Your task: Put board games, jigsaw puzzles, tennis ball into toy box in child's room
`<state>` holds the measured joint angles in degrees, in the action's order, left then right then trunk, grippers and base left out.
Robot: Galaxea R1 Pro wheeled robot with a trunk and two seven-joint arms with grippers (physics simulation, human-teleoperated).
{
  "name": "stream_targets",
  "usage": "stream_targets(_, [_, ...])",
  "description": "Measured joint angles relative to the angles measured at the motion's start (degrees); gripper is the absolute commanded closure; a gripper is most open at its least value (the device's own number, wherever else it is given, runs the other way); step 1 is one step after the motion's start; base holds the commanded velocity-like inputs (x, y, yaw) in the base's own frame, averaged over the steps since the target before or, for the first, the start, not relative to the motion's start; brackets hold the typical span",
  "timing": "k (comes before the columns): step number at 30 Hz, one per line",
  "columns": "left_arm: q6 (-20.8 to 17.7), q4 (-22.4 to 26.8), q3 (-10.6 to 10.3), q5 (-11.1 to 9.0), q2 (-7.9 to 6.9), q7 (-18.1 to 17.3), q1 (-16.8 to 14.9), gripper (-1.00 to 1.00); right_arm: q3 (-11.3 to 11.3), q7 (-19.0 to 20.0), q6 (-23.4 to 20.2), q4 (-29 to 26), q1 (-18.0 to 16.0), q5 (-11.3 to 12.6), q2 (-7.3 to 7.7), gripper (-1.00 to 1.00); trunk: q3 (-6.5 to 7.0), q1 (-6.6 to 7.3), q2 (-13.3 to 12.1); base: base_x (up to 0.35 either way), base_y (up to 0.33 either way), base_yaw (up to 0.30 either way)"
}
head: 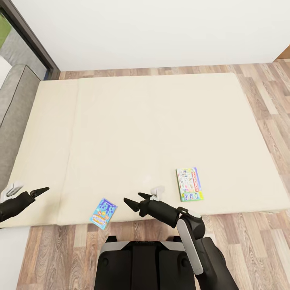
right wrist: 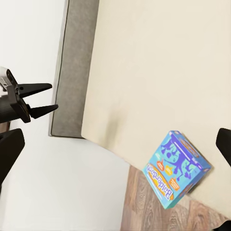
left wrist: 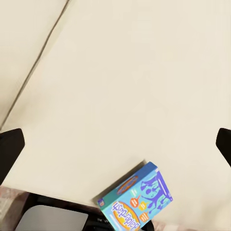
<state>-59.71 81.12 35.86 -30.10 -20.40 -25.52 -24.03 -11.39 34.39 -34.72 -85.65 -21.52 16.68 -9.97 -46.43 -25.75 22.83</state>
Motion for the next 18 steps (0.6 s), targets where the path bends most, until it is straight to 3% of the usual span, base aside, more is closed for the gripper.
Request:
stream_targets(10, [0.00,0.00,0.00,-0.01,0.00,0.00,0.00,-1.00,0.00,0.00,0.00,0.00,0.00,-0.07,0.00,-1.00,-0.04,0.00,0.00,-0.051,0.058,0.053])
stream_targets(18, [-0.01,0.00,0.00,0.00,0.00,0.01,-0.01,-1.00,0.00,0.01,0.00,0.00,0.00,0.01,0.00,-1.00,-0.04,0.00,0.00,-0.002,0.139,0.025])
